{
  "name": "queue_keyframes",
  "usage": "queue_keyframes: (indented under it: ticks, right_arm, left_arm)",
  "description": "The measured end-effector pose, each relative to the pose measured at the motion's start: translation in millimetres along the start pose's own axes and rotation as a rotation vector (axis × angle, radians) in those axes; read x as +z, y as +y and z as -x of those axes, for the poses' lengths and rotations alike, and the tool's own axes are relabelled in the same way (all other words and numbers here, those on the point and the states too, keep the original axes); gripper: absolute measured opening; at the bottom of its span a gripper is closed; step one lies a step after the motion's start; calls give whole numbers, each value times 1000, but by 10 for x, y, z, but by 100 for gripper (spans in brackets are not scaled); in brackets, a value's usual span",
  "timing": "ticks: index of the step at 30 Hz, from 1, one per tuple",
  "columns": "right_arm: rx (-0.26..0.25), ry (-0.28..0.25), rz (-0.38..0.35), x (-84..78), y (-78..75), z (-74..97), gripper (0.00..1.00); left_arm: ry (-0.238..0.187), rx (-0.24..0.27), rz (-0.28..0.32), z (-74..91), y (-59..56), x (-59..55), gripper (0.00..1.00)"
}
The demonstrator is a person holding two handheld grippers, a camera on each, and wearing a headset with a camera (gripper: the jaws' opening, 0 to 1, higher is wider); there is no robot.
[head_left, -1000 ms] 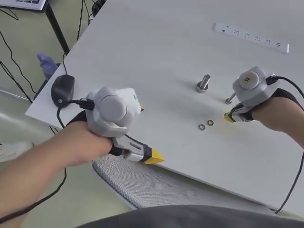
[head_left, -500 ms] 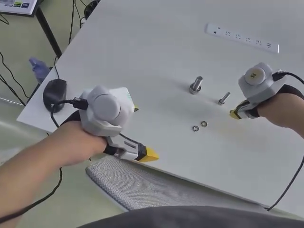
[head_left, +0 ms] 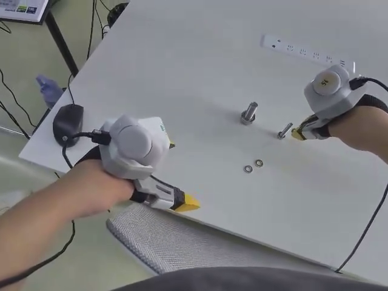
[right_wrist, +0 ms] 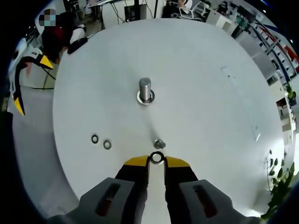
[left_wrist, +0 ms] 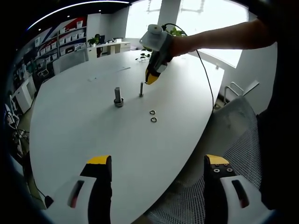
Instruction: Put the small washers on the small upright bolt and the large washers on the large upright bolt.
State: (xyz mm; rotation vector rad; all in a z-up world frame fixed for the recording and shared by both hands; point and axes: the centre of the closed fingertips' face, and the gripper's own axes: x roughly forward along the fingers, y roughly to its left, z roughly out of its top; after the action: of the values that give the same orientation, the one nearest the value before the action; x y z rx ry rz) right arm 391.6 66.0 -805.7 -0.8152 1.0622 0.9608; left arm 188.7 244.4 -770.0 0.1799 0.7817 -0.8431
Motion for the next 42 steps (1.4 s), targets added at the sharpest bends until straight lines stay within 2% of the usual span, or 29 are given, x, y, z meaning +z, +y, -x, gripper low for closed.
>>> queue_keyframes:
  ticks: [4,20,25,33,42]
  right_arm:
    - [-7,-11,9,49,-113,-22,13]
    - [6,-1,25,122,-70,-99,13]
    - [6,4,23,119,-154,-167,13]
    - [11,6,23,122,-85,-167,13]
    - [19,20,25,83,-41,-245,13]
  left_arm:
    - [1,1,2,-3,20,-4,80]
    - [2,3,15,-5,52,-35,79]
    - [5,4,21,4,65,-66,79]
    - [10,0,26,-10,61,-82,79]
    - [13,-7,37,-35,66,-102,78]
